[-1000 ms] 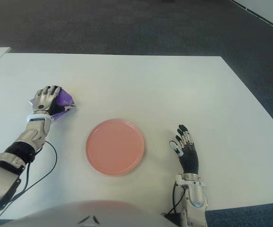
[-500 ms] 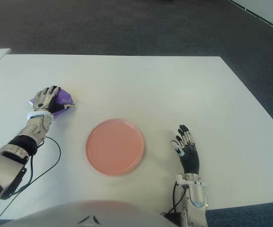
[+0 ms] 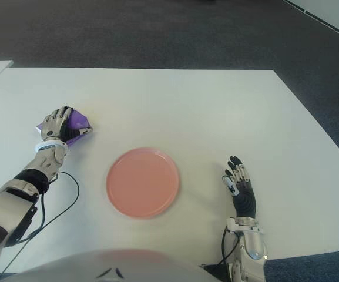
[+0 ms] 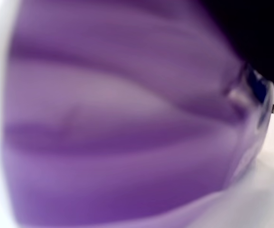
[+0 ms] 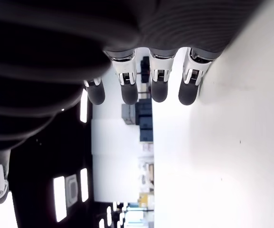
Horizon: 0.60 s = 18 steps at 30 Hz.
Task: Put the tissue paper into the plate.
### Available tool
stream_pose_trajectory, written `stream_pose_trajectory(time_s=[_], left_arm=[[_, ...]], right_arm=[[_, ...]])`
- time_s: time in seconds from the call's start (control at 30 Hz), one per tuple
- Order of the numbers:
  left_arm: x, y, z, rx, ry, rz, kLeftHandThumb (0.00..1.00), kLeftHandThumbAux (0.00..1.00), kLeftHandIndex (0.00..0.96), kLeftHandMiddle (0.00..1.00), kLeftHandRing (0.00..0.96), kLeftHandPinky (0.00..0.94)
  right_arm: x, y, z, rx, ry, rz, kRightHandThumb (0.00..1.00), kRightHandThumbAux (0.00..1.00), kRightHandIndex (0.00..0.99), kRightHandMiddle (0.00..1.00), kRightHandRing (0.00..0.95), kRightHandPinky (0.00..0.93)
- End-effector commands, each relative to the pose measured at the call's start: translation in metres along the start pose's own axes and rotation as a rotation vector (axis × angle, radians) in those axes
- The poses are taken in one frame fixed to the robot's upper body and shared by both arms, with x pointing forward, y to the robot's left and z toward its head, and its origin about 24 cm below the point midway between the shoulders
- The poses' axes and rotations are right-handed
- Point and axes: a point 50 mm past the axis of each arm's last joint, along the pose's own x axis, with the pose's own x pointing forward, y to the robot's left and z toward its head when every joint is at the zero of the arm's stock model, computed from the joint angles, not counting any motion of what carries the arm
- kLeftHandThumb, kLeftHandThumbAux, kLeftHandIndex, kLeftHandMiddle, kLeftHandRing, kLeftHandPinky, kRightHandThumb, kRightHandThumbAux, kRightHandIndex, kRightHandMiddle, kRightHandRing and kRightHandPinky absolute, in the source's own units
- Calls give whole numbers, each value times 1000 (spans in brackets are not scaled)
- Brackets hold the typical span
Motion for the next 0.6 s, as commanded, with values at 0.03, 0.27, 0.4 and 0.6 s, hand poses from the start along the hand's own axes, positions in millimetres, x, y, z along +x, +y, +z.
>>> stream_pose_trajectory(time_s=[0.03, 0.27, 0.4, 0.6], left_arm=[[-25, -33, -5, -24, 44, -86, 201, 374, 94, 93, 94, 136], [-33, -42, -5, 31, 49, -45, 203, 396, 69, 40, 33, 52], [-41, -50, -11, 77, 58, -76, 196, 405, 41, 8, 6, 12], [-54, -64, -17, 108, 75, -161, 191, 408, 29, 0, 0, 25]], right_arm=[[-4, -8, -11, 38, 57, -27, 63, 499, 0, 0, 0, 26], [-3, -13, -10, 42, 52, -27, 63, 508, 0, 0, 0, 26], [-3, -16, -10, 42, 51, -28, 63, 508, 0, 0, 0, 26], [-3, -26, 19, 69, 11, -43, 85, 569, 11, 32, 6, 5]])
